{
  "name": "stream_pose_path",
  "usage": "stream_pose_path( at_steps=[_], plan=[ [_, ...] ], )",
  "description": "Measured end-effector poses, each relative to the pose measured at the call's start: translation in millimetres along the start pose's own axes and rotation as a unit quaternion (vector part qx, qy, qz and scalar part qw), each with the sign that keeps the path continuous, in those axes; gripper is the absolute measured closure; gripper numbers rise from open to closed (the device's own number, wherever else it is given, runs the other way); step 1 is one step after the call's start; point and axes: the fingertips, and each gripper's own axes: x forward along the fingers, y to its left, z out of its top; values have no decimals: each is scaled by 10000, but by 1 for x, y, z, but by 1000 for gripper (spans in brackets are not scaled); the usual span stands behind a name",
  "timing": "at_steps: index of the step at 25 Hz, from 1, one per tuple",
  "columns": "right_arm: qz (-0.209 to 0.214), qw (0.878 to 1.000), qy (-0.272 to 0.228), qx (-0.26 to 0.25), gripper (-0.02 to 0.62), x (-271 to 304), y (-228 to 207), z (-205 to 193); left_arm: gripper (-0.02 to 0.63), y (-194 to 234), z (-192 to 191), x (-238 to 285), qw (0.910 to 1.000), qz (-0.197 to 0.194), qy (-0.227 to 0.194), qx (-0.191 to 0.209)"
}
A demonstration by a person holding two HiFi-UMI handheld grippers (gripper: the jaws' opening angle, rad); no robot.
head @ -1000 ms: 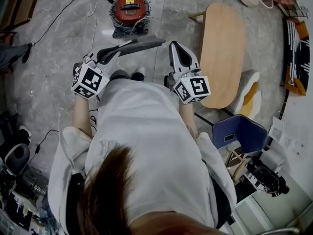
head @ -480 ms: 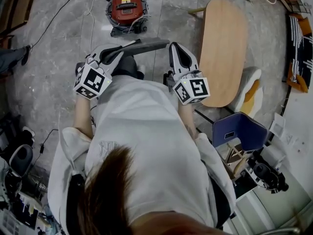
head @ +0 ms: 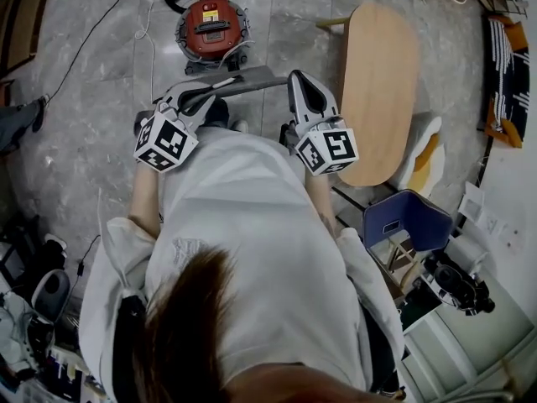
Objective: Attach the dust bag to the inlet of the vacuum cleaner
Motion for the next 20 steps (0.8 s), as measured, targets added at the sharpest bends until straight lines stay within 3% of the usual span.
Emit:
stream_pose_path(
  at_steps=[7, 20],
  plan=[
    [-147, 9998, 57, 131, 594, 25, -3, 3, 568, 33, 0, 3, 9998, -131, -129, -55],
    [238, 9997, -41, 7, 594, 50, 4, 18, 568, 47, -7, -12, 9997, 177, -66, -184]
  ],
)
